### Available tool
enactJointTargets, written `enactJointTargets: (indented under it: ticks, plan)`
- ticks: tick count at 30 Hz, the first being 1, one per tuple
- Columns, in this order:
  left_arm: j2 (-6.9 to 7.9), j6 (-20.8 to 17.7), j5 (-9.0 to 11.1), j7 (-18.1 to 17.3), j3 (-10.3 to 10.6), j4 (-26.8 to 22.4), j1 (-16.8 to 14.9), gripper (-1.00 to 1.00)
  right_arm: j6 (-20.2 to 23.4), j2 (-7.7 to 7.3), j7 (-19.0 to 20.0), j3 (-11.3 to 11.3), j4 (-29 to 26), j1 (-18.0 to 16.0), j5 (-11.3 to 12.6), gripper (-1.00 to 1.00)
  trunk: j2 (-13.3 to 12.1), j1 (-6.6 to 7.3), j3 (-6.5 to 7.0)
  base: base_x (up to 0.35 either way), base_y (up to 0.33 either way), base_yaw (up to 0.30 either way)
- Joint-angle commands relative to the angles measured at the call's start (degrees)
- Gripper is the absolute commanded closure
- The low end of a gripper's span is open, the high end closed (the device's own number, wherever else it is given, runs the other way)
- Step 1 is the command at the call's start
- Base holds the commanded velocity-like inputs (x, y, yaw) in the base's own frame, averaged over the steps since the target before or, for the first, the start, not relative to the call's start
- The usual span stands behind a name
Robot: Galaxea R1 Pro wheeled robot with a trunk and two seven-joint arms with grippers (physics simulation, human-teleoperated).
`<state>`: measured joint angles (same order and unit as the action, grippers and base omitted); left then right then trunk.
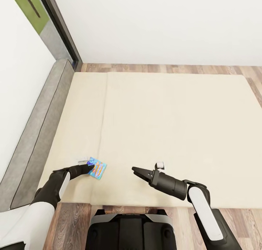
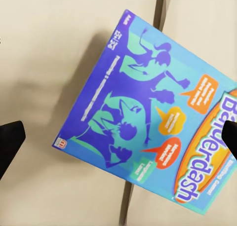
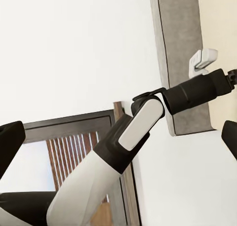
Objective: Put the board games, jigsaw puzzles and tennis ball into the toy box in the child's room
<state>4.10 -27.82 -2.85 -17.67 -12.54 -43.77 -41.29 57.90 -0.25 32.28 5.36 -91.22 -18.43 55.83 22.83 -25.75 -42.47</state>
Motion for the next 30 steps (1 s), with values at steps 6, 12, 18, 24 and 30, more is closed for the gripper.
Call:
enactJointTargets:
  ticks: [6,12,18,24,30]
  plan:
    - [0.13,-0.3,-0.2,-0.5,-0.3,-0.1,0.0,-1.00,0.1,-0.01,0.3,0.1,0.0,0.0,-0.3,-1.00,0.1,-0.03,-0.07,0.000,0.043,-0.082]
    - [0.19,-0.2,-0.2,-0.5,-0.3,-0.1,0.0,-1.00,0.1,-0.01,0.3,0.1,0.0,0.0,-0.4,-1.00,0.1,-0.03,-0.07,0.000,0.059,-0.128]
    - [0.18,-0.2,-0.2,-0.5,-0.3,-0.1,0.0,-1.00,0.1,0.03,0.3,0.2,0.0,0.0,-0.4,-1.00,0.1,-0.03,-0.07,0.000,0.010,-0.024]
    - [0.12,-0.2,-0.2,-0.4,-0.3,-0.1,0.0,-1.00,0.1,0.05,0.2,0.2,0.0,0.0,-0.4,-1.00,0.1,-0.03,-0.07,0.000,0.001,-0.003]
    - [0.20,-0.2,-0.2,-0.4,-0.3,-0.1,0.0,-1.00,0.1,0.07,0.2,0.2,0.0,0.0,-0.4,-1.00,0.1,-0.03,-0.07,0.000,0.004,0.000]
